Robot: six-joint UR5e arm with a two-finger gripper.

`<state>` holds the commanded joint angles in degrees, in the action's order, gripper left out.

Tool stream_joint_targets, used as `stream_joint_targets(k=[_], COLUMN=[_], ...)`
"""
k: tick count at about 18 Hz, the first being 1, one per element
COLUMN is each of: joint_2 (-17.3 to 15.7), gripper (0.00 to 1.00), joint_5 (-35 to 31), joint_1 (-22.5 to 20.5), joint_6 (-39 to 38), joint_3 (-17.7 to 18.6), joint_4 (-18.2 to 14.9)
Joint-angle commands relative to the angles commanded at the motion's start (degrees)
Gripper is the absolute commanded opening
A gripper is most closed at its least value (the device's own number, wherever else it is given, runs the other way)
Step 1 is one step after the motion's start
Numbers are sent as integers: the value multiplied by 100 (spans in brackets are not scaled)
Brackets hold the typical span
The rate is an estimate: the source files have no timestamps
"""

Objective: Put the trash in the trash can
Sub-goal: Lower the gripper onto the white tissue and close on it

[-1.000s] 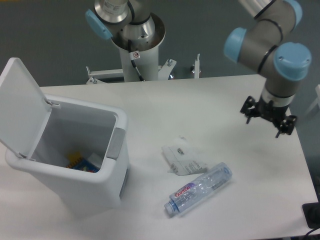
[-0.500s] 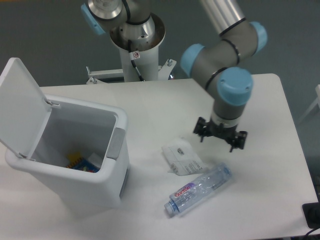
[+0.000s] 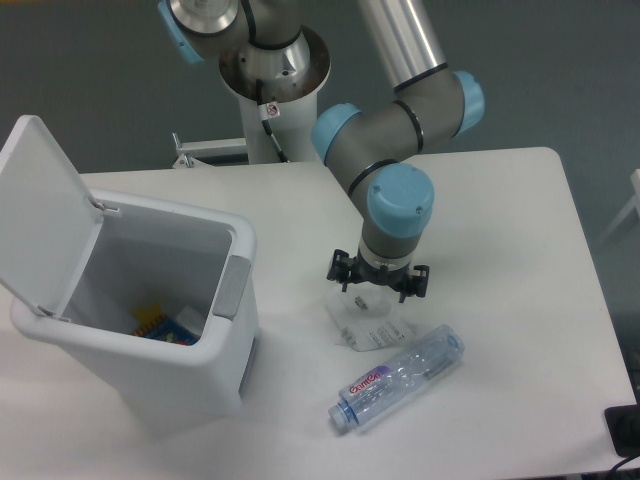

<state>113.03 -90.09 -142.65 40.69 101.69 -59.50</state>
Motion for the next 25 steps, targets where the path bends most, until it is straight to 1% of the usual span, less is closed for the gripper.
stream_joint_targets(k=[2,5,8,9,10,11,13,15,16,22,25], joint_2=[26,114,123,132,184,202,211,202,202,132,106], gripper=[100,100,100,95,87,75,41,10,0,0,0], joint_5=[0,-17,53,53,53,61,114,141,115,114,158], joint_1=[0,0,9,17,70,79,79,79,79,53,-52], joint_6=[0,0,-158,-202,-220,-246,-316,-334,-334,-264,-246], joint_3=[-96,-70,-79,-79,-88,-105,-114,-167,-176,-211,-290], joint_4=[53,53,53,53,61,62,62,53,53,53,53])
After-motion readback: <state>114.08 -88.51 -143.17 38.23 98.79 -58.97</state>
